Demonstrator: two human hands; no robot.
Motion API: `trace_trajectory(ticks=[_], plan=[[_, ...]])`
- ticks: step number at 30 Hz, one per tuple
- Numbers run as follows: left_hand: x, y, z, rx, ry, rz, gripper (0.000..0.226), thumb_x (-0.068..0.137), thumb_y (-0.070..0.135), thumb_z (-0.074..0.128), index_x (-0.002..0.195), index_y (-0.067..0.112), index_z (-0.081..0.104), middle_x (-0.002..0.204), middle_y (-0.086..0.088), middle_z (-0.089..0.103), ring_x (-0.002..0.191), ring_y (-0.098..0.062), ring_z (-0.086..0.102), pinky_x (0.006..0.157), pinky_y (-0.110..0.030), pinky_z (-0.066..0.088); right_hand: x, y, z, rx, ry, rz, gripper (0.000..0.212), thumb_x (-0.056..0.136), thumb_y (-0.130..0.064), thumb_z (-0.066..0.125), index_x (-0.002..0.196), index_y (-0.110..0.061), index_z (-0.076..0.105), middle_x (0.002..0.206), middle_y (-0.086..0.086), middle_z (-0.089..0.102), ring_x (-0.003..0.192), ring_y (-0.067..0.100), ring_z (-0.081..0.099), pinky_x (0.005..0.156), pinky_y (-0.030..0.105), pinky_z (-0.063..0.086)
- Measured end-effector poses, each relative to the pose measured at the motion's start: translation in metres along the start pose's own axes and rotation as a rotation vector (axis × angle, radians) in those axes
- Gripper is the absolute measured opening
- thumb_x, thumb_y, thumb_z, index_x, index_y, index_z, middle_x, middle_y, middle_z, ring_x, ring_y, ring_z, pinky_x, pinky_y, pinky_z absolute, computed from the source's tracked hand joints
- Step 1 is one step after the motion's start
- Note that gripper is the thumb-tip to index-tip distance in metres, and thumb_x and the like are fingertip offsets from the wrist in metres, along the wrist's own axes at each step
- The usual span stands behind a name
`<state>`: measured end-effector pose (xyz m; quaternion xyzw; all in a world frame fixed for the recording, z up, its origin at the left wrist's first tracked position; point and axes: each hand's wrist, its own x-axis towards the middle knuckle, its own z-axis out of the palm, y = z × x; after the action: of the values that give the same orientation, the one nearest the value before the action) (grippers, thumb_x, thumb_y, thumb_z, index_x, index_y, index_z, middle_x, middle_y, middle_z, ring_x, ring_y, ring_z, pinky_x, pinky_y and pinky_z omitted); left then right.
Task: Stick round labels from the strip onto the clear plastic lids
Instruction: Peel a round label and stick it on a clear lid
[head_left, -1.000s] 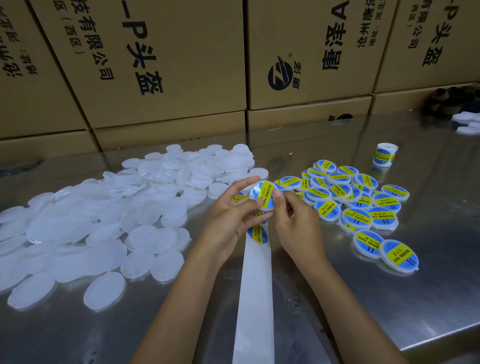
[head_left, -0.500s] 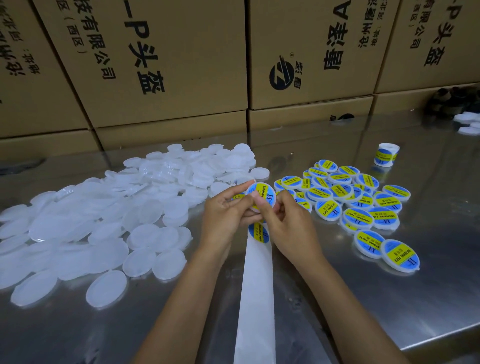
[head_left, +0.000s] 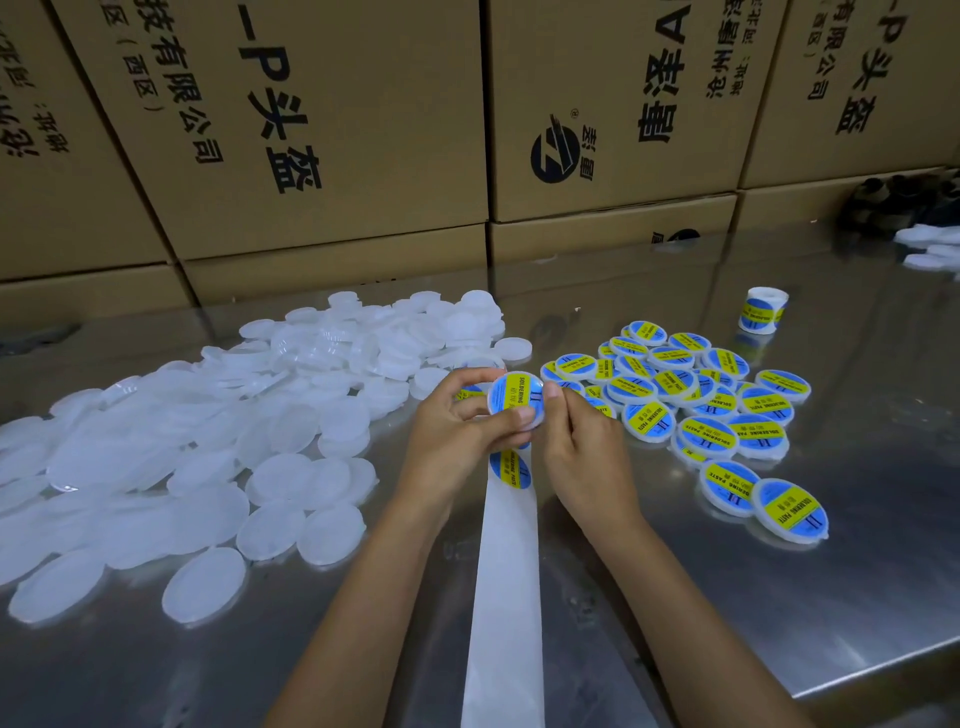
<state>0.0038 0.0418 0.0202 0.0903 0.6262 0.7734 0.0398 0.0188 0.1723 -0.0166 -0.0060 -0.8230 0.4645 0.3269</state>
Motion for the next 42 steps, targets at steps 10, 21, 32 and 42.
trace_trajectory(ticks=[10,21,32,42], plan=[[0.006,-0.006,-0.003,0.115,0.255,0.077,0.028,0.089,0.025,0.077,0.075,0.007,0.061,0.065,-0.009,0.072,0.054,-0.021,0.071,0.048,-0.023,0.053,-0.006,-0.008,0.006,0.024,-0.161,0.046,0.055,0.090,-0.057,0.055,0.058,-0.019,0.032,0.049,-0.009,0.039,0.051,0.011,0.035,0.052,0.029,0.030],[0.005,-0.006,-0.003,0.124,-0.136,-0.038,0.031,0.086,0.014,0.078,0.115,0.010,0.065,0.067,-0.006,0.068,0.047,-0.017,0.059,0.045,-0.026,0.051,0.000,-0.001,0.002,0.068,-0.016,0.093,0.056,0.105,-0.030,0.043,0.051,-0.025,0.029,0.041,-0.009,0.039,0.045,0.010,0.036,0.048,0.023,0.023],[0.003,-0.005,-0.005,0.074,-0.062,0.013,0.021,0.087,0.020,0.078,0.098,0.009,0.064,0.062,-0.010,0.068,0.039,-0.017,0.057,0.036,-0.023,0.044,-0.002,-0.018,-0.001,0.347,-0.109,0.133,0.049,0.104,-0.039,0.042,0.062,-0.014,0.039,0.056,-0.009,0.037,0.058,0.009,0.036,0.058,0.027,0.034],[0.006,-0.005,-0.005,0.056,0.114,-0.009,0.024,0.096,0.037,0.066,0.103,0.014,0.070,0.062,-0.019,0.070,0.048,-0.027,0.069,0.046,-0.027,0.056,-0.005,-0.017,0.002,0.179,-0.167,0.079,0.043,0.102,-0.031,0.050,0.065,-0.018,0.030,0.052,-0.010,0.033,0.054,0.008,0.031,0.056,0.030,0.030]])
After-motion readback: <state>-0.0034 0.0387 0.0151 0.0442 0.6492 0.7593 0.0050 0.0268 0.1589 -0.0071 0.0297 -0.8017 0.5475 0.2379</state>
